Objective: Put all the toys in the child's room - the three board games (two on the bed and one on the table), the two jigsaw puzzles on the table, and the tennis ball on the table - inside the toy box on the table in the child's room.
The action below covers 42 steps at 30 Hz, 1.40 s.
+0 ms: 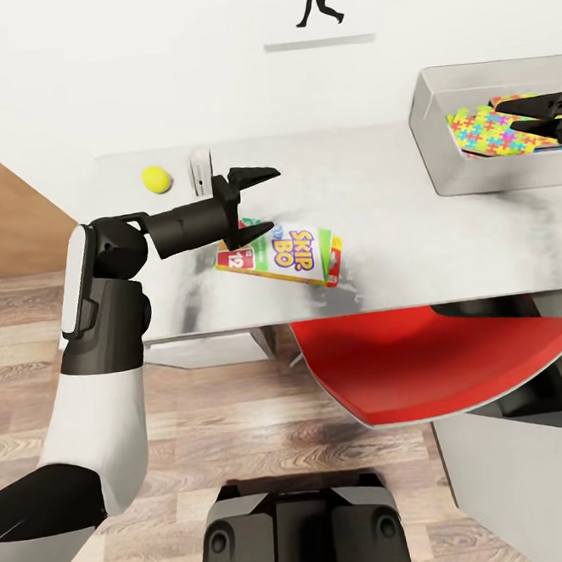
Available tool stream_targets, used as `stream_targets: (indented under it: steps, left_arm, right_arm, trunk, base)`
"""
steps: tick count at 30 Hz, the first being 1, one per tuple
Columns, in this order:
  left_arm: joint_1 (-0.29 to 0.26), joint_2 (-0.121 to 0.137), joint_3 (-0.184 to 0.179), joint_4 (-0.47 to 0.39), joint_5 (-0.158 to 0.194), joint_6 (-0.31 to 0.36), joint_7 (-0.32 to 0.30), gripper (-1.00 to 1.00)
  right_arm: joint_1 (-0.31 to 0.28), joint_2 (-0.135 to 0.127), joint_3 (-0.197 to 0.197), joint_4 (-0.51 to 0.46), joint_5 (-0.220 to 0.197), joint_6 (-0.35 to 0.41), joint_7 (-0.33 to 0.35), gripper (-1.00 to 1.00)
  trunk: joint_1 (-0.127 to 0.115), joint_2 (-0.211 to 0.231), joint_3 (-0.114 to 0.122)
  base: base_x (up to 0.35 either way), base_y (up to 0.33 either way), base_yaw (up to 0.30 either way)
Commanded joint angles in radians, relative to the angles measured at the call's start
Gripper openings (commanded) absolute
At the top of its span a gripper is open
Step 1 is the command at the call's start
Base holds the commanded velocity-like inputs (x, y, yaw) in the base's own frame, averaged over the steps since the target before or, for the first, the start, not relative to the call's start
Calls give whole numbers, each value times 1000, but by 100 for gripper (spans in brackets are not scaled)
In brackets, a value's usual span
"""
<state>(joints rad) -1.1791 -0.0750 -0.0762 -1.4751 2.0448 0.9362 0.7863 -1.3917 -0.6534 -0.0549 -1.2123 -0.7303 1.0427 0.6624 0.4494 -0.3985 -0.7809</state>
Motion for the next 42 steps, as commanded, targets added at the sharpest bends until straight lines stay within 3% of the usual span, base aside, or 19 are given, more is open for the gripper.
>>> stream_targets:
  steps: [1, 11, 13, 16, 19, 22, 28, 33, 42]
  left_arm:
    - [-1, 0, 1, 0, 9, 1, 10, 100]
    - [53, 71, -3, -1, 8, 7, 11, 100]
    - [87, 102, -2, -1, 7, 8, 10, 100]
    - [105, 118, -1, -1, 7, 9, 9, 100]
    - [153, 157, 1, -2, 6, 9, 7, 100]
    - [175, 178, 2, -2, 5, 9, 6, 100]
    - [194, 197, 2, -2, -7, 10, 6, 100]
    - [207, 209, 3, -1, -52, 10, -3, 100]
    - [230, 221, 6, 6, -99, 10, -58, 100]
  right_arm:
    - [-1, 0, -1, 0, 5, 5, 7, 100]
    - [55, 2, -1, -29, 7, 5, -9, 100]
    - [82, 4, -2, -47, 6, 5, -32, 100]
    - [97, 5, -3, -58, 5, 5, -47, 100]
    - [139, 7, -4, -98, 2, 5, -97, 100]
    - [167, 9, -4, -124, 1, 5, -124, 100]
    - [208, 11, -5, -159, -1, 5, -150, 100]
    - [256, 13, -7, -190, -2, 5, -167, 100]
    - [306, 9, -10, -215, -3, 5, -176, 100]
  trunk:
    - [1, -2, 0]
    - [1, -2, 17]
    - [1, -2, 20]
    - [1, -2, 25]
    - [1, -2, 29]
    - [1, -2, 34]
    - [1, -2, 44]
    - [1, -2, 52]
    - [1, -2, 67]
  base:
    - [0, 0, 0]
    - [0, 0, 0]
    - [0, 0, 0]
    - [0, 0, 0]
    - [0, 0, 0]
    - [0, 0, 0]
    - [0, 0, 0]
    - [0, 0, 0]
    - [0, 0, 0]
